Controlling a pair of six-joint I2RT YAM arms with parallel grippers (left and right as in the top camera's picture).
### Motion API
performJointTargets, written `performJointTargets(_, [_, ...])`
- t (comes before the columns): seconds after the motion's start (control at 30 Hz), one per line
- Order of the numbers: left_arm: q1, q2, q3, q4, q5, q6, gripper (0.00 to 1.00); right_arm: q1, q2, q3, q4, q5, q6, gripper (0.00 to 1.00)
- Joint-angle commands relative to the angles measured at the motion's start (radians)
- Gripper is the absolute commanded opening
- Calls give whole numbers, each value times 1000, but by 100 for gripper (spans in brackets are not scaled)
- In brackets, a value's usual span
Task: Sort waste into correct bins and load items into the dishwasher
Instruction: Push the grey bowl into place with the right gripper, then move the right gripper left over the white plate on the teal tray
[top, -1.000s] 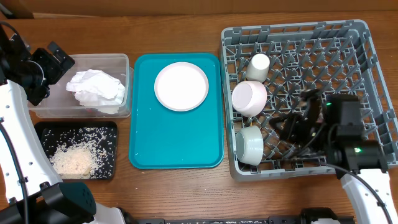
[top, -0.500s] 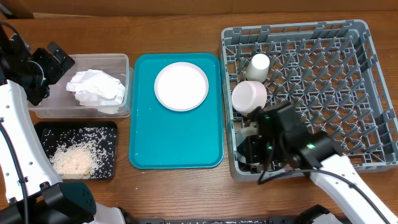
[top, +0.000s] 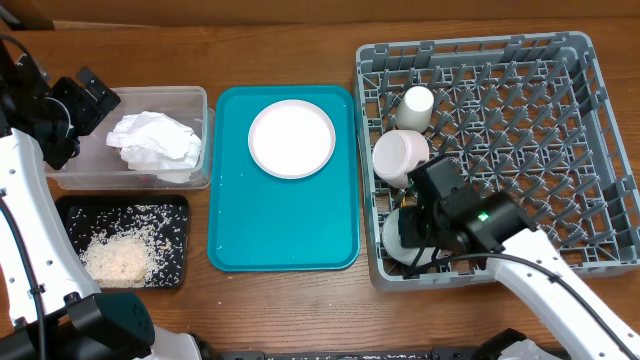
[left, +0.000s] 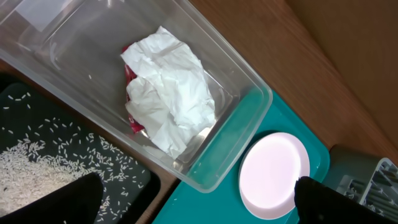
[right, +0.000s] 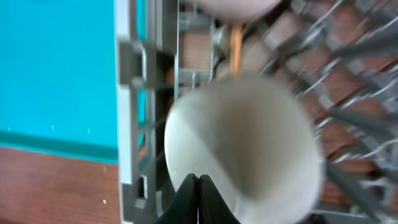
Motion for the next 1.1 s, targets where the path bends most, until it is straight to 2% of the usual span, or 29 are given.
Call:
performJointTargets(0.0, [-7, -3, 22, 1, 8, -11, 100, 1, -11, 67, -4, 84, 9, 4])
performJointTargets(0.17, [-7, -3, 22, 1, 8, -11, 100, 3, -11, 95, 76, 14, 5, 4])
performJointTargets(0.3, [-7, -3, 22, 1, 8, -11, 100, 8, -10, 100, 224, -107, 1, 6])
performJointTargets(0.4, [-7, -3, 22, 1, 8, -11, 100, 25, 0, 100, 345, -111, -7, 6])
performJointTargets(0.5, [-7, -3, 22, 1, 8, -11, 100, 52, 48, 100, 519, -111, -46, 19])
performJointTargets(0.73, [-7, -3, 22, 1, 8, -11, 100, 126, 287, 100, 890, -49, -115, 37])
performJointTargets(0.83, [-7, -3, 22, 1, 8, -11, 100, 148, 425, 100, 1045, -26, -163, 40])
performJointTargets(0.9, [-7, -3, 22, 1, 8, -11, 100, 157, 521, 100, 1136, -28, -164, 48])
performJointTargets(1.07, [-9, -3, 22, 1, 8, -11, 100, 167, 712, 100, 1264, -49, -196, 50])
